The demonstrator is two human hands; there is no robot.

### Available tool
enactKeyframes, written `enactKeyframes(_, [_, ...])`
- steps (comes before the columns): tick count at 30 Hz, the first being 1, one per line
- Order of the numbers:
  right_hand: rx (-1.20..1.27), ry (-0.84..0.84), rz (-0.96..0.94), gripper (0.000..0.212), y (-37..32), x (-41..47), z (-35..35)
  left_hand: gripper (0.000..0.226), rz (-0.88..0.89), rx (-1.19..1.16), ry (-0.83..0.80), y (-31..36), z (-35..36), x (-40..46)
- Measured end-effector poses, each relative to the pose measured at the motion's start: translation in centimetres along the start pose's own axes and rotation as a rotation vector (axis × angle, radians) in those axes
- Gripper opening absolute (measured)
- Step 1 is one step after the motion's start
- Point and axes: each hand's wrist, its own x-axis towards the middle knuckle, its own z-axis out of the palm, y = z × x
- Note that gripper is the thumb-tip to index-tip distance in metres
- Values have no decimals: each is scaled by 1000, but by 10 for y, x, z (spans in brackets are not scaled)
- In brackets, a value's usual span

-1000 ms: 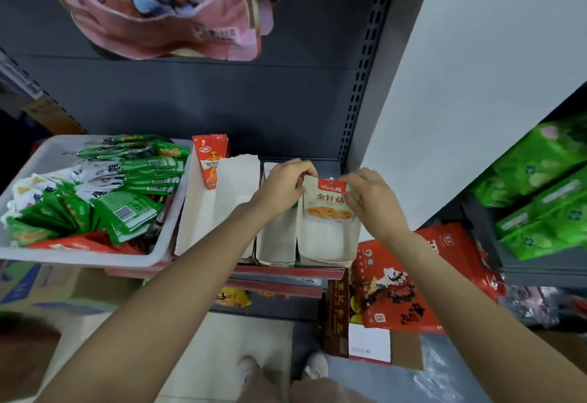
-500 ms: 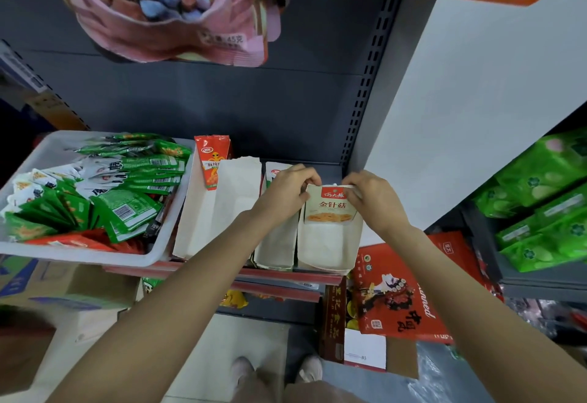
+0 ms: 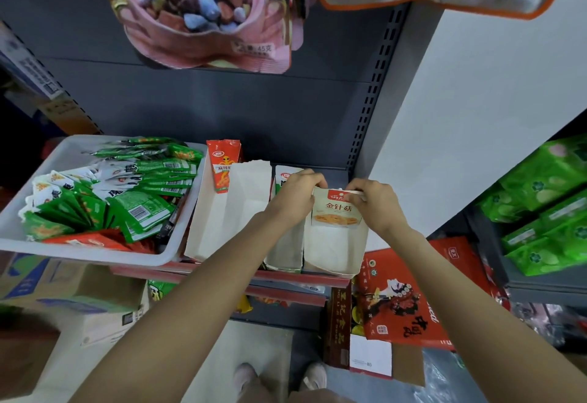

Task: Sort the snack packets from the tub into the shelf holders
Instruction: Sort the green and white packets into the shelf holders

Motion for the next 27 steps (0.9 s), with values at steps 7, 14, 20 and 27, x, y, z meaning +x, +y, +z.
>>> enactKeyframes(7, [1, -54, 26, 16, -2, 4, 1, 33, -21, 16, -8, 2, 3, -2])
enactKeyframes(14, [-29, -15, -33, 31, -6, -2, 0, 38, -17, 2, 54, -3, -1, -15])
enactKeyframes(20, [-76, 74, -91, 24, -12, -11, 0, 28, 12, 16, 59, -1, 0, -18])
enactKeyframes(27, [-104, -76, -145, 21, -2, -6, -1, 26, -10, 27, 11, -4, 1, -11])
